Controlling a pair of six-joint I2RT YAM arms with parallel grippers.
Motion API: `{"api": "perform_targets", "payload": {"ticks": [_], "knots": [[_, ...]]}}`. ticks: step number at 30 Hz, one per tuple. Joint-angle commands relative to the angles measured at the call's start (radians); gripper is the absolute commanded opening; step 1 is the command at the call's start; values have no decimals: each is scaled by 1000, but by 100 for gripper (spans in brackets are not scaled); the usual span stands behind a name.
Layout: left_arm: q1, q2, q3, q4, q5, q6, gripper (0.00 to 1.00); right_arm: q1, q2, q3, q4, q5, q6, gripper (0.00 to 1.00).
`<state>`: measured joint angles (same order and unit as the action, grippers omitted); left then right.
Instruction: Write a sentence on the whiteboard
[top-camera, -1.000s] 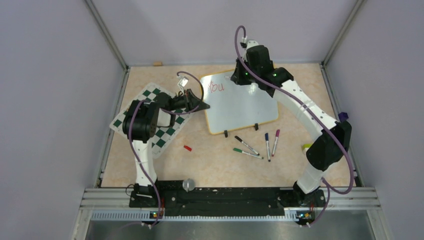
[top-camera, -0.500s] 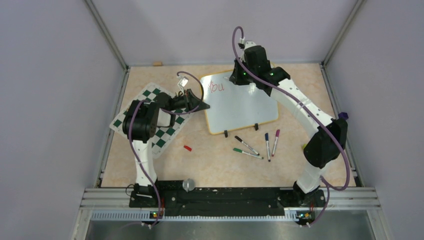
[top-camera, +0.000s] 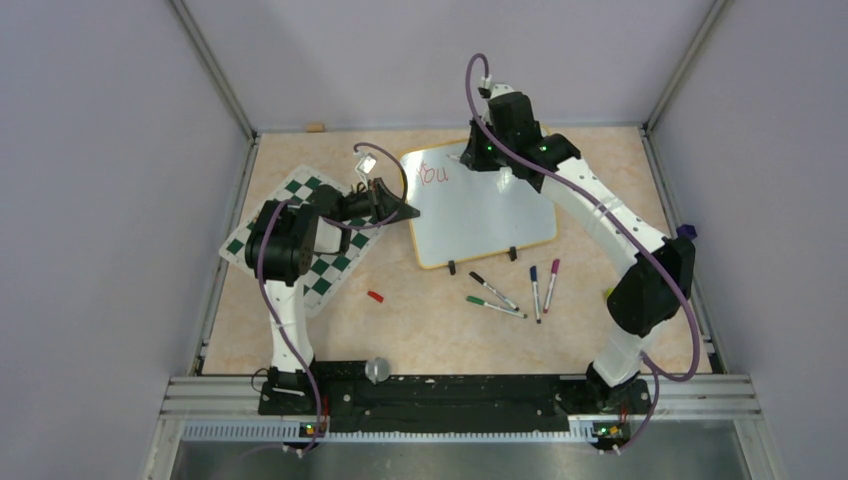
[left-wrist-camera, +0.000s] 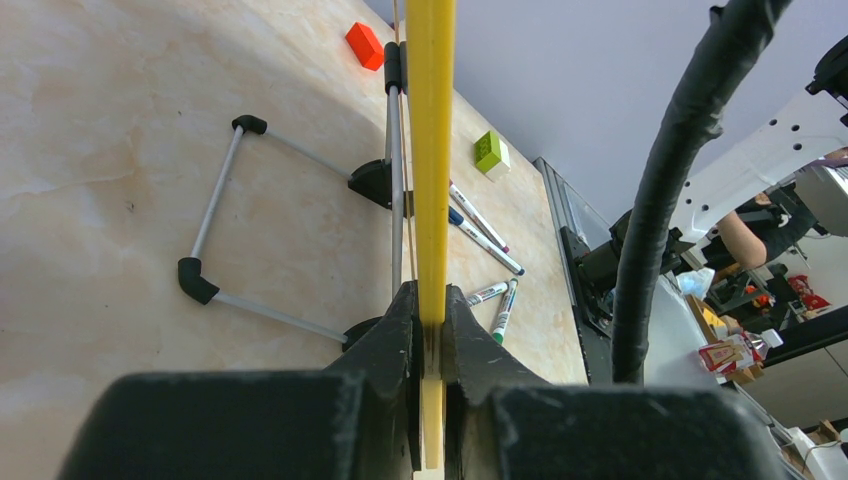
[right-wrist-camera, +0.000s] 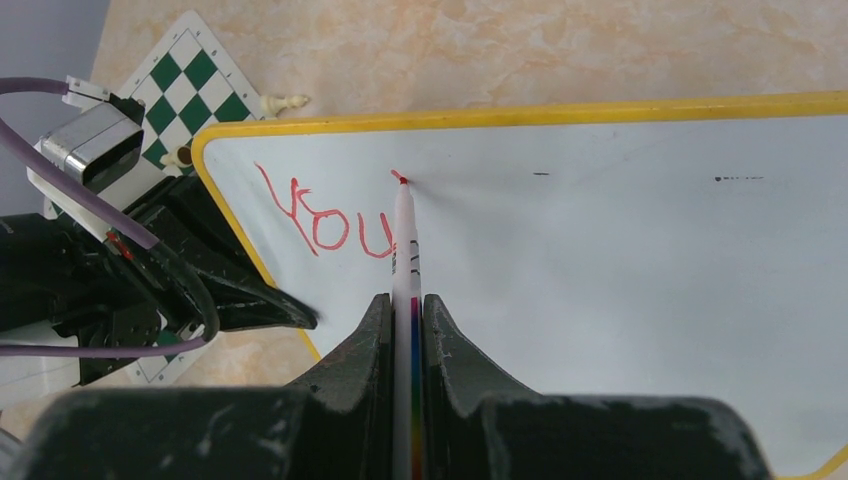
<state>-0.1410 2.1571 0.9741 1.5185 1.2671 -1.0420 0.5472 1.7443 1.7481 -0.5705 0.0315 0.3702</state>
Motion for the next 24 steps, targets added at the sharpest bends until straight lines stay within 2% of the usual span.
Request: {"api": "perform_targets", "payload": {"ticks": [1, 8, 14, 24], "knots": [[-22, -40, 5, 101, 114, 8, 0, -3, -18, -15, 5, 14, 10, 0], [-22, -42, 2, 101, 113, 10, 0, -4, -110, -112, 136, -70, 9, 0], [-22, -43, -2, 101, 113, 11, 0, -8, -191, -210, 236, -80, 16, 0], [-22, -40, 4, 101, 115, 10, 0, -21, -162, -185, 136, -36, 17, 0]]}}
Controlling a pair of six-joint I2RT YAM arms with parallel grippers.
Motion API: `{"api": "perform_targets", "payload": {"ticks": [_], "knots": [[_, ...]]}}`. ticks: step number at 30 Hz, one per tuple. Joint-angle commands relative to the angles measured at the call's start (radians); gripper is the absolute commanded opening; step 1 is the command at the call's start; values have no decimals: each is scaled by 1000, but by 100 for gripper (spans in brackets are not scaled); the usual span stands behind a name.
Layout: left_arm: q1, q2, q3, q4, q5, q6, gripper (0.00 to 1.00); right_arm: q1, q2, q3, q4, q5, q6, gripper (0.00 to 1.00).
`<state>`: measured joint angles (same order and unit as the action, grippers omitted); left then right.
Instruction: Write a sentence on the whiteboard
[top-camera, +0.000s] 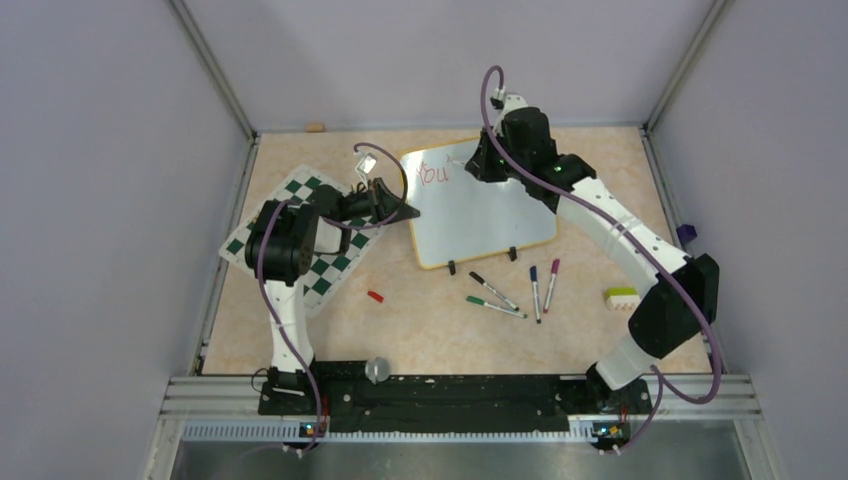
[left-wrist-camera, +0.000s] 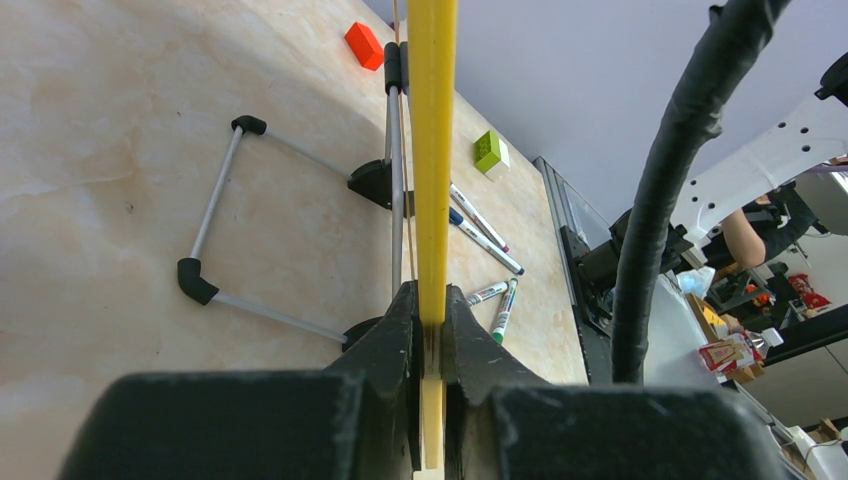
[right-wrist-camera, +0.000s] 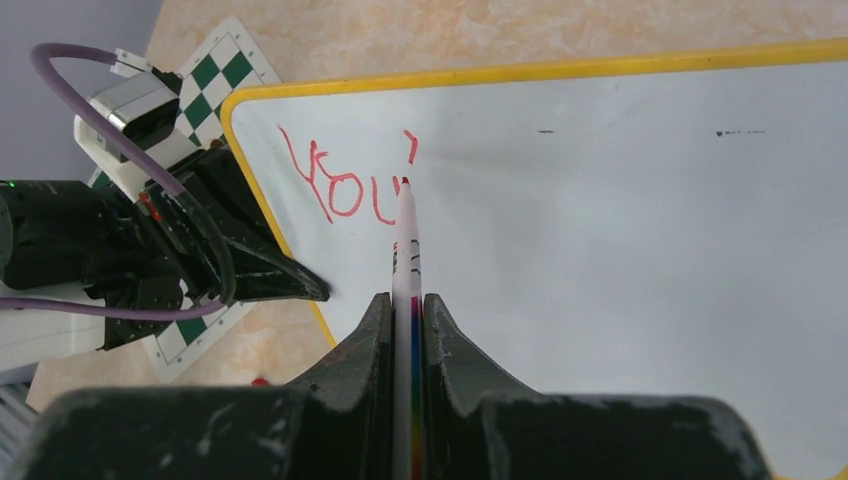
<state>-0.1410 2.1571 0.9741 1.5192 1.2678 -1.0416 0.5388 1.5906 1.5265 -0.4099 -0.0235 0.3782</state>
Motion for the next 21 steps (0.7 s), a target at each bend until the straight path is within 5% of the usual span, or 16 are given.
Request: {"api": "perform_targets", "payload": {"ticks": [1, 21], "knots": [[-21, -41, 3, 101, 114, 9, 0, -14, 1, 46, -37, 19, 10, 0], [-22, -42, 3, 101, 114, 9, 0, -17, 72, 118, -48, -16, -2, 0]]}}
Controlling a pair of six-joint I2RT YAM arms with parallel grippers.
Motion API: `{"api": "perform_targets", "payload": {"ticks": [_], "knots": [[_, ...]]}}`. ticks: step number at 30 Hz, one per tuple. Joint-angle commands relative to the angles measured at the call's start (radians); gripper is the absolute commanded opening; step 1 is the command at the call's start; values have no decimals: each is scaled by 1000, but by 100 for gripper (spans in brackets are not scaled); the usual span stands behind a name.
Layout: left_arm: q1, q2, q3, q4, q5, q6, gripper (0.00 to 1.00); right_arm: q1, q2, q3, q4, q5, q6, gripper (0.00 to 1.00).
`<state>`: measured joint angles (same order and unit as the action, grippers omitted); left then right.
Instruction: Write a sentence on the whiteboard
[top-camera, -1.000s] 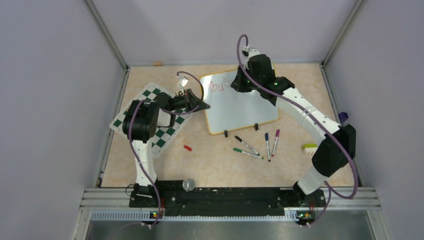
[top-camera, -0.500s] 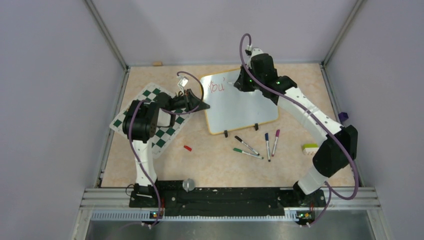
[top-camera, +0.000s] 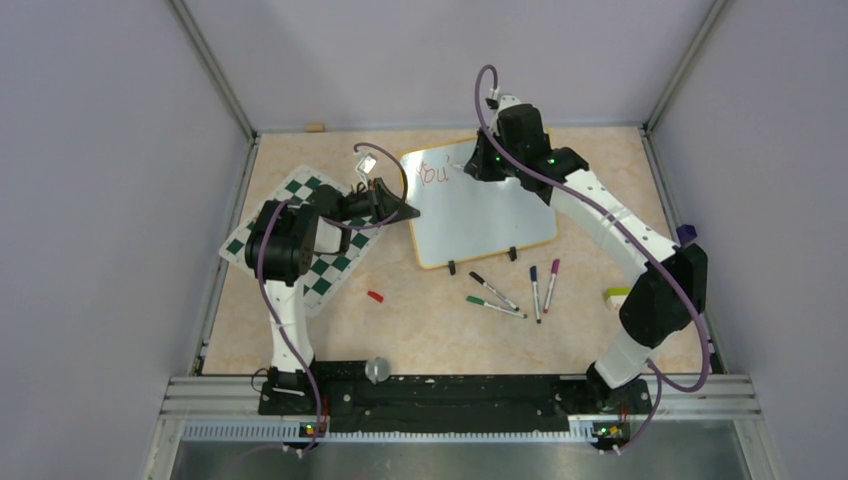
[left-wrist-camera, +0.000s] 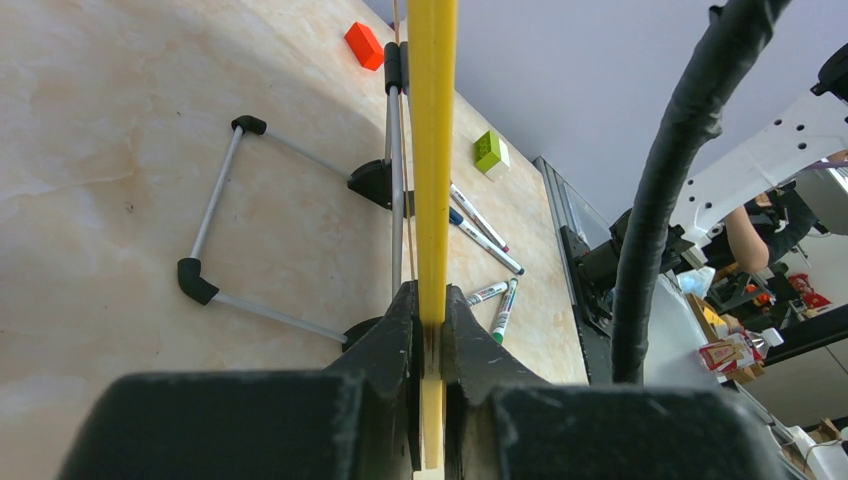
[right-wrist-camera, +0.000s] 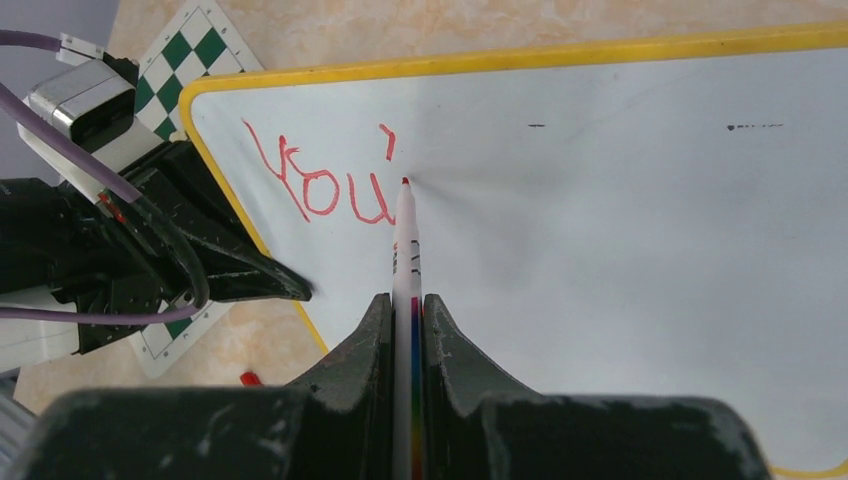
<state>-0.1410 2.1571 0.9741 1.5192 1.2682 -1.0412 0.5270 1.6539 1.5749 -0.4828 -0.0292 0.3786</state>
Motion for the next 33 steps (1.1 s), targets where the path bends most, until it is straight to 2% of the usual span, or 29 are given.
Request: {"api": "perform_targets", "payload": {"ticks": [1, 24, 33], "knots": [[-22, -43, 3, 101, 114, 9, 0, -5, 12, 72, 24, -11, -2, 0], [-22, -39, 6, 101, 115, 8, 0, -17, 59, 126, -37, 62, -6, 0], [-22, -39, 7, 101, 115, 8, 0, -16, 33, 75, -40, 44, 5, 0]]}}
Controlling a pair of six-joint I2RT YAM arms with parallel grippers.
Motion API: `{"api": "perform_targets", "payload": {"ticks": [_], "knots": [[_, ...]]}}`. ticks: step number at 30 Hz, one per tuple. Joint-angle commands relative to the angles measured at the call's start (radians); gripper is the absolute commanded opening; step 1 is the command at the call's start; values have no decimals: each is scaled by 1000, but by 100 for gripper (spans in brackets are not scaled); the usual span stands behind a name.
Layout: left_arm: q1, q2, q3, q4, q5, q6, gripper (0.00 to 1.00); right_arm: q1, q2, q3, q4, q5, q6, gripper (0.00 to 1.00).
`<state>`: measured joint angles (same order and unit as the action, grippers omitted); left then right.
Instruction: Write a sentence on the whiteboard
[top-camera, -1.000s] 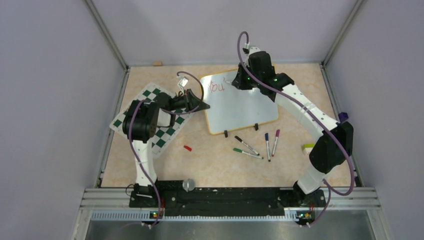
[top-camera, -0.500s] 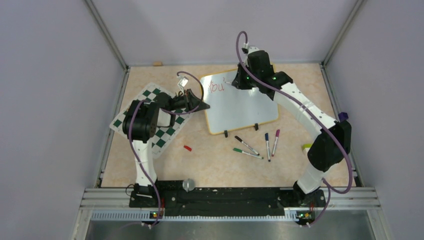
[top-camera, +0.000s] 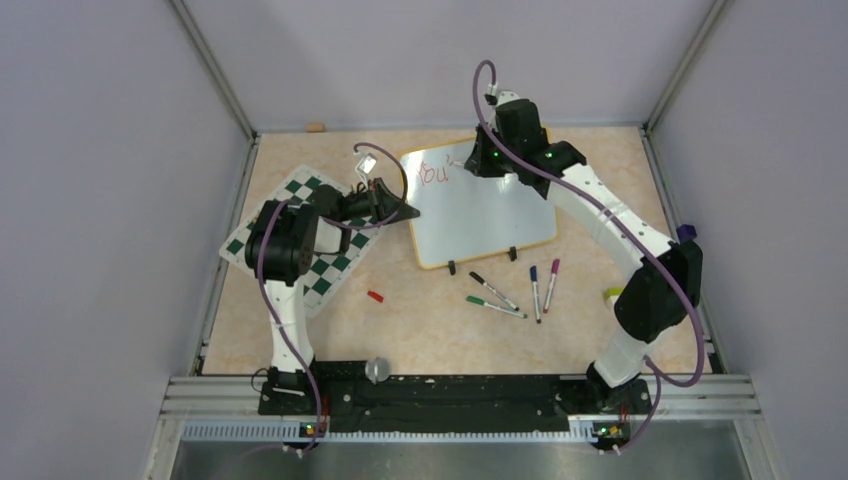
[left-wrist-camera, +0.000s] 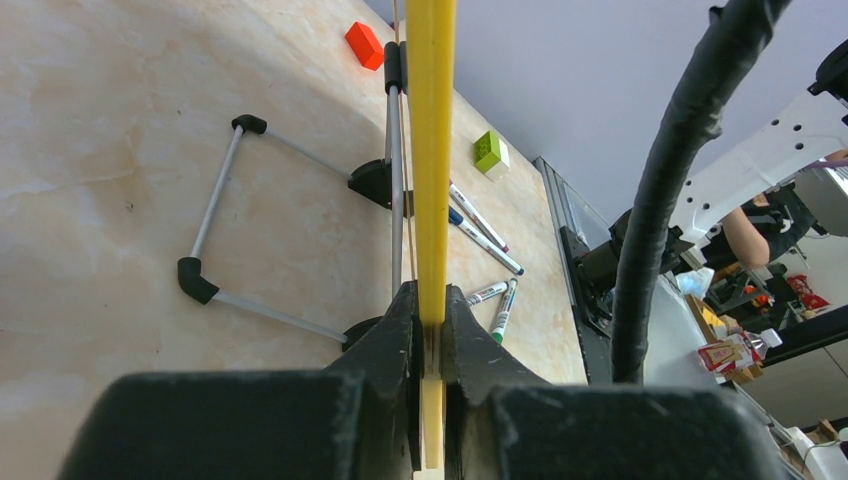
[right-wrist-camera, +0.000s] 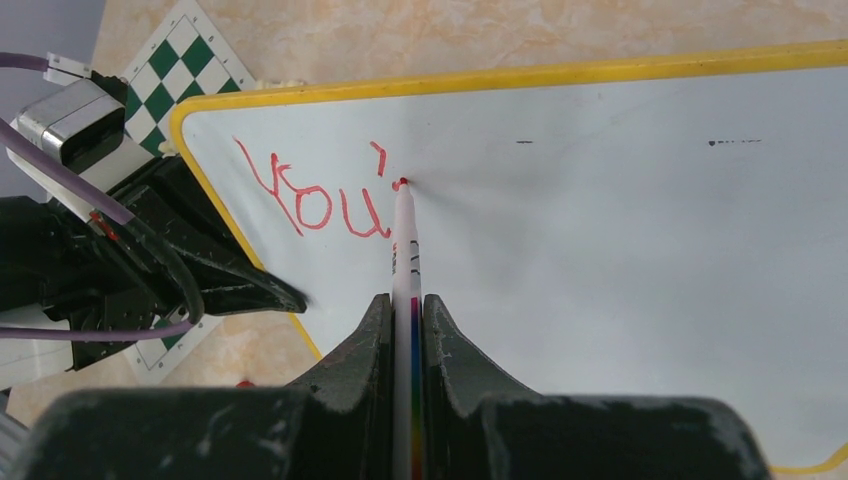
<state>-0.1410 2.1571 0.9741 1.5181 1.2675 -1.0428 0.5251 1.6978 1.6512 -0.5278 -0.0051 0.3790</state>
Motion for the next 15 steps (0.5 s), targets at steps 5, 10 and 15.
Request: {"api": "perform_targets", "payload": {"ticks": [5, 10, 15], "knots": [[-22, -37, 9, 102, 114, 7, 0, -15, -40, -56, 5, 12, 16, 0], [-22, -38, 6, 102, 113, 9, 0, -14, -62, -96, 14, 9, 30, 0], [-22, -39, 6, 102, 113, 8, 0, -14, -67, -104, 15, 9, 31, 0]]}}
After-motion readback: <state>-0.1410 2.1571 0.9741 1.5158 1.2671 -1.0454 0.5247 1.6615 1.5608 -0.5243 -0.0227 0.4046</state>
